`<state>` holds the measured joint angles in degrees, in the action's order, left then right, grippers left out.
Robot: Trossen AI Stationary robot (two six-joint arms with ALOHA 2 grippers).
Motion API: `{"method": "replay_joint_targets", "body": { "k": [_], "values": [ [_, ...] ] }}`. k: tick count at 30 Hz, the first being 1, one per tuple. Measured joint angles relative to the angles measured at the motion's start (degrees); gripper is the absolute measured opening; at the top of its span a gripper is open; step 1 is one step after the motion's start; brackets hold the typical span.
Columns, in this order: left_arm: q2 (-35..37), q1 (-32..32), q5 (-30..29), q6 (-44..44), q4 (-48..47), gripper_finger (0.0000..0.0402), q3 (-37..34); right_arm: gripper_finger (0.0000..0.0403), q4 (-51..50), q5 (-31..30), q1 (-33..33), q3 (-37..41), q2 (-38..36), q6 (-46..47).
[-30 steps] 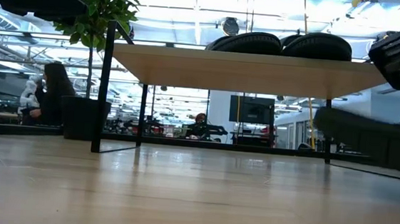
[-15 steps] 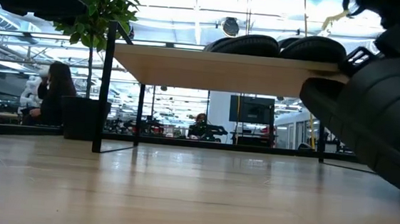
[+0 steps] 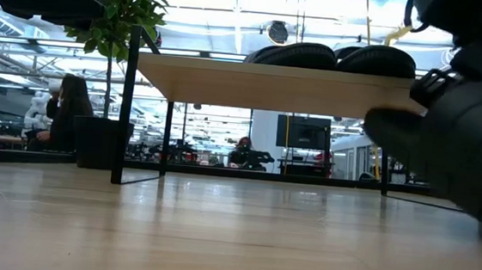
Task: Pick and place slides into the shelf
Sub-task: Put the black slide under the shelf
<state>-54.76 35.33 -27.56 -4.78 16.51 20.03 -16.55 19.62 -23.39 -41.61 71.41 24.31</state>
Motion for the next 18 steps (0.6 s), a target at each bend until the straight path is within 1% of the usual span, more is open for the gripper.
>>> {"method": "replay_joint_targets", "body": {
  "k": [2,5,10,18],
  "values": [
    [0.00,0.00,-0.01,0.00,0.00,0.0017,0.00,0.0009,-0.96,-1.25,0.70,-0.02,0.67,0.55],
    [0.00,0.00,-0.01,0.02,0.00,0.0017,0.00,0.0009,-2.59,-1.25,2.01,-0.07,2.55,1.43],
    [0.00,0.00,-0.01,0.02,0.02,0.0017,0.00,0.0010,-3.25,-1.94,4.19,-0.22,5.61,0.11],
    [0.00,0.00,-0.01,-0.34,0.00,0.0017,0.00,0.0010,-3.17,-6.30,6.89,-0.13,5.67,-4.17]
  ]
}}
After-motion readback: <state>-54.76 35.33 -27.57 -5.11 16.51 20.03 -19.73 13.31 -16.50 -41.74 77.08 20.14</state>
